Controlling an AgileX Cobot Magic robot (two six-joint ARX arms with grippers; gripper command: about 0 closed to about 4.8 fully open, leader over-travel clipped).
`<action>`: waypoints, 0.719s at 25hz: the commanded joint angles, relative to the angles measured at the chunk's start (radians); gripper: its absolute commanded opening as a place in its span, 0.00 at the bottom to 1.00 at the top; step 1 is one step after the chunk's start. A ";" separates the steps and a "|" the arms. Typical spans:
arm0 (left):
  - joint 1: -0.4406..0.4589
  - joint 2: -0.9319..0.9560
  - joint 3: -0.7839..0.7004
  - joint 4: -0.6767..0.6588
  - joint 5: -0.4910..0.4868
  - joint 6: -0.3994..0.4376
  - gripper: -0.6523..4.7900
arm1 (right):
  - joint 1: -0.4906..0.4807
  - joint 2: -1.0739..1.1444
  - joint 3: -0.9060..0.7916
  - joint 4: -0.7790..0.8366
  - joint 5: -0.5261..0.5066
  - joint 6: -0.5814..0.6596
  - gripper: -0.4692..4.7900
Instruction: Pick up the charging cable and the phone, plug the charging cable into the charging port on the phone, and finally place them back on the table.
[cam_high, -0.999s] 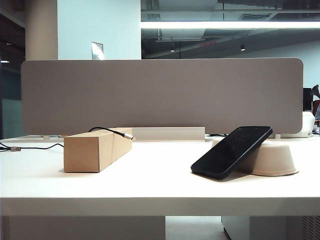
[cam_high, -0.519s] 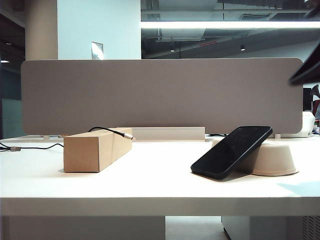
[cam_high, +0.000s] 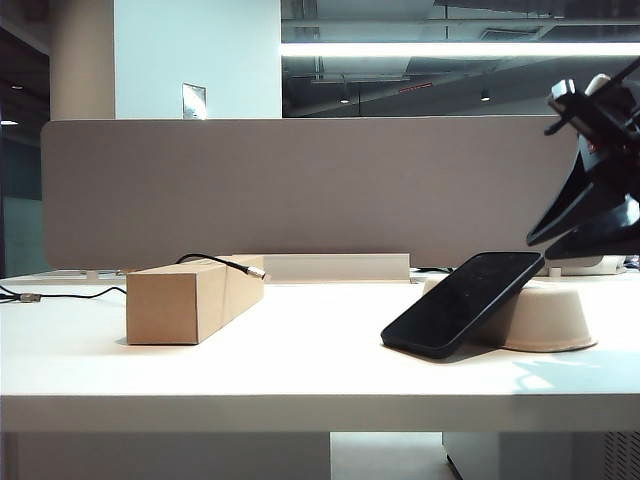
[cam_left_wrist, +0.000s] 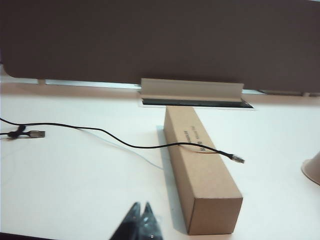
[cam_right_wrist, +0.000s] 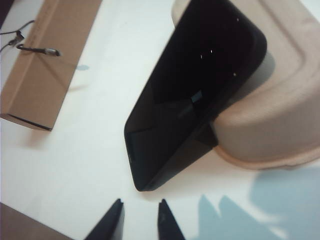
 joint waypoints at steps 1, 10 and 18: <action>0.000 0.106 0.078 0.014 0.010 -0.003 0.11 | 0.000 0.020 0.005 0.039 -0.022 0.036 0.30; -0.005 0.595 0.425 0.010 0.078 -0.003 0.11 | 0.000 0.113 0.005 0.156 -0.074 0.145 0.32; -0.043 0.858 0.607 -0.002 0.119 -0.004 0.11 | 0.001 0.195 0.007 0.177 -0.101 0.179 0.54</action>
